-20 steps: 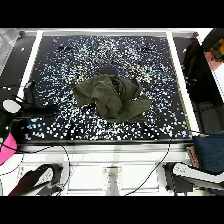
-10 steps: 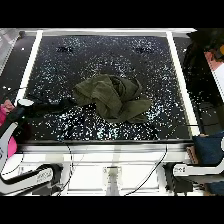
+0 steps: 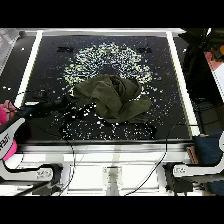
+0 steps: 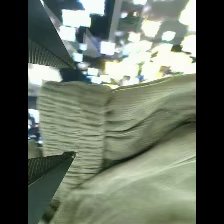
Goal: Fold the clothes and pants, and hang the long-sleeved shirts on hangers.
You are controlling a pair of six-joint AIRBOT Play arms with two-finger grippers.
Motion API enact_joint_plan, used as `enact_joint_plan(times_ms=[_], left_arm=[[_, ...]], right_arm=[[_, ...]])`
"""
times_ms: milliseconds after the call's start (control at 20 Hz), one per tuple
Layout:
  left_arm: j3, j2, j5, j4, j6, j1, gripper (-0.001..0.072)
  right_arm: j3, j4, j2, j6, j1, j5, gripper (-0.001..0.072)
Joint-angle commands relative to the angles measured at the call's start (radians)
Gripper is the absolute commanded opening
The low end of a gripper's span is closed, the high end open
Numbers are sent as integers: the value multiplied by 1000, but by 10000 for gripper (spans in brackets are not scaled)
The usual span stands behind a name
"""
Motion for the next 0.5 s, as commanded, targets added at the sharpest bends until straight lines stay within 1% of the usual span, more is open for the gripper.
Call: enact_joint_plan(times_ms=[0, 150, 250, 400, 450], left_arm=[[42, -34, 10, -23, 13, -23, 531], [69, -80, 2, -24, -3, -55, 531], [69, -109, -6, -23, -48, -58, 531], [69, -130, -6, -27, -51, -59, 530], [70, -129, -12, -28, -50, -59, 429]], right_arm=[[0, -1, 0, -2, 3, -1, 511], [0, -1, 0, -2, 3, 0, 510], [0, -1, 0, -2, 3, -1, 510], [0, -1, 0, -2, 3, -5, 508], [0, -3, 0, -3, 3, -4, 506]])
